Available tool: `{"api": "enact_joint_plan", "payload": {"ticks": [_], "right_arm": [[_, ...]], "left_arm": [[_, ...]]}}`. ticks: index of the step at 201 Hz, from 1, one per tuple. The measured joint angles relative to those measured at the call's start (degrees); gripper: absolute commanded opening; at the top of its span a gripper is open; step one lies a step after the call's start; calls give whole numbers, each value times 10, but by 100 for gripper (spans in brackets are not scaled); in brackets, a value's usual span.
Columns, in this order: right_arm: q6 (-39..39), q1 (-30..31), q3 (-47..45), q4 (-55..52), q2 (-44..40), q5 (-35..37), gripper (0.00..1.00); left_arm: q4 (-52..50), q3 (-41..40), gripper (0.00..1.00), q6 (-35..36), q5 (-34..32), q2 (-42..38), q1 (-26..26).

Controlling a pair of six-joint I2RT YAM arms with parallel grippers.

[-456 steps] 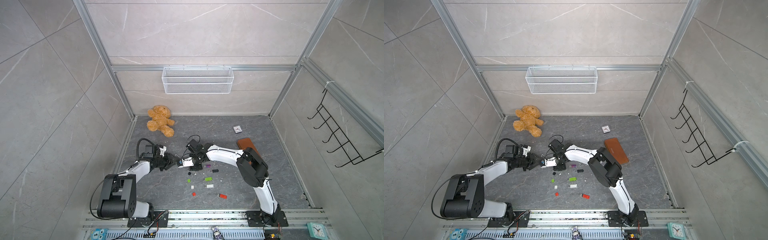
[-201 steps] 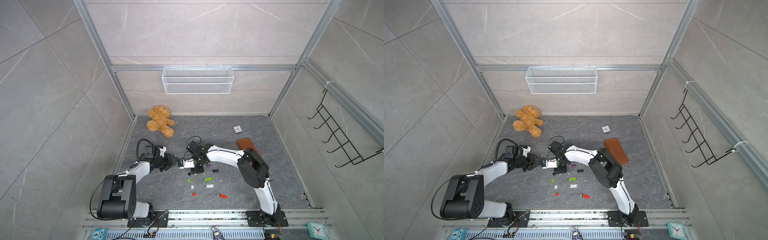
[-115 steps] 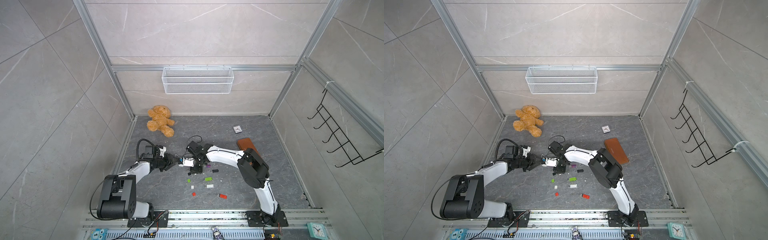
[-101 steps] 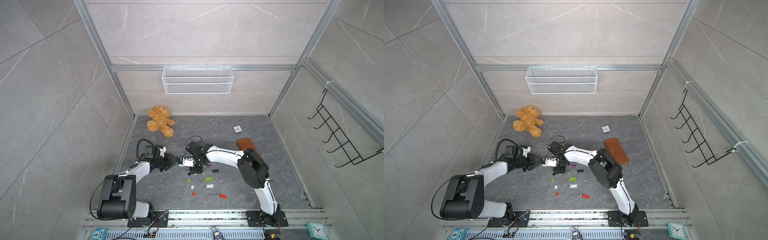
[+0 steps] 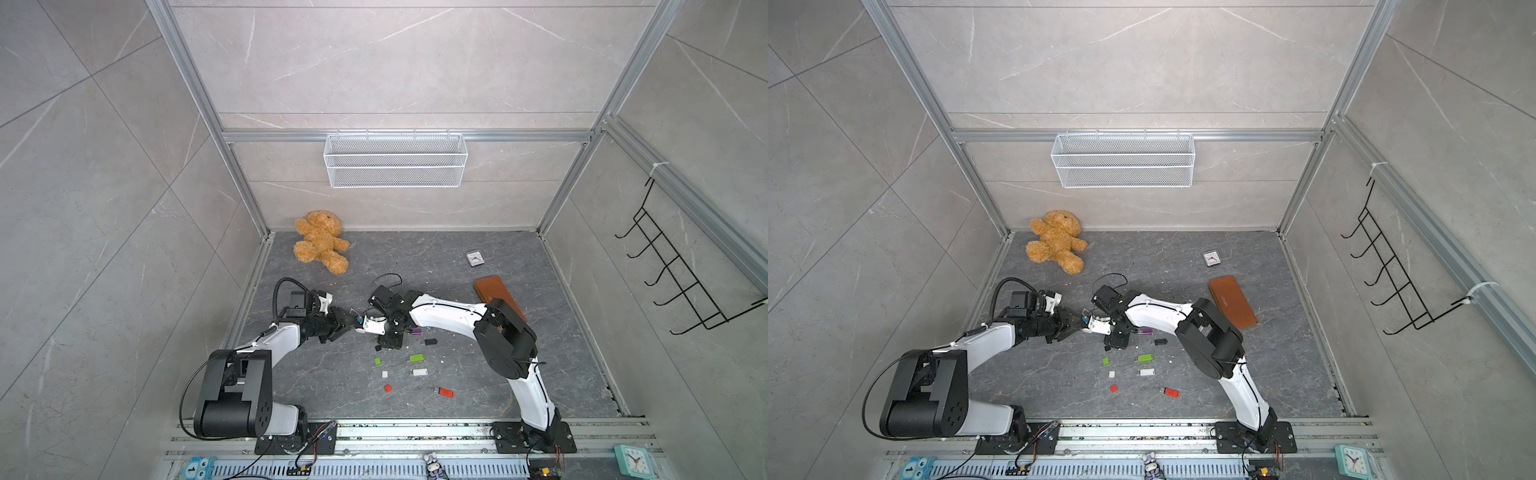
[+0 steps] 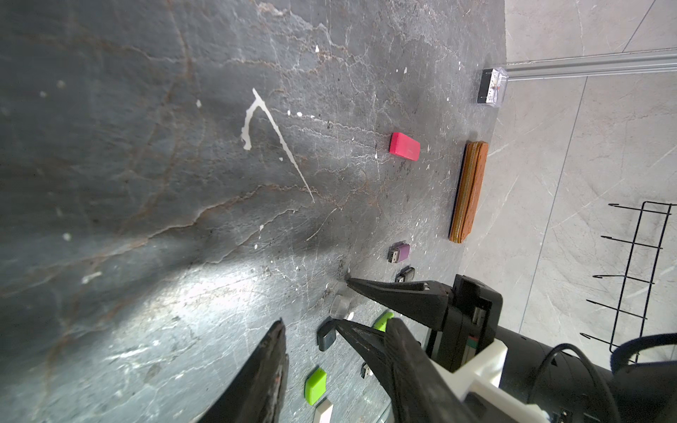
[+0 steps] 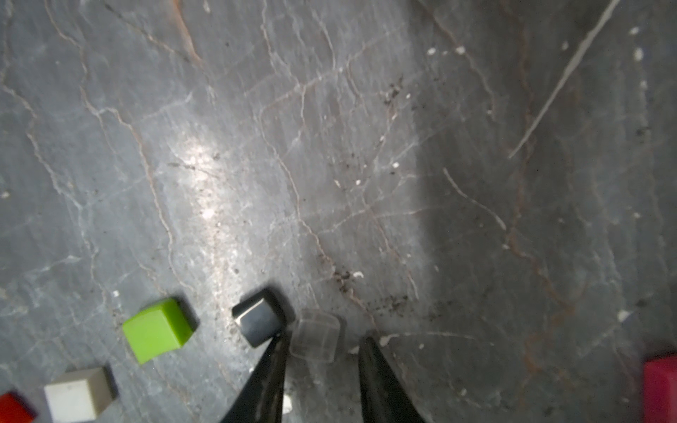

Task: Close the usb drive cover
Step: Pick up the cover from the center of the board.

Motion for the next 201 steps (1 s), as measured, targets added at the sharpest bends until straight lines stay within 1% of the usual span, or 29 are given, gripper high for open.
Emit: {"api": "enact_joint_plan", "payload": {"ticks": [50,121,169,201], "right_arm": [[23,0,5,-2,3,9,29],[27,0,6,0,4,2,34],[26,0,8,0,6,0,30],[25,0,10,3,7,3,25]], "left_arm": [[2,-4,47,0,0,0,0],[4,-4,47,0,-1,0,0],[5,-6,47,0,-2,0,0],[5,-7,47,-1,-2,0,0]]}}
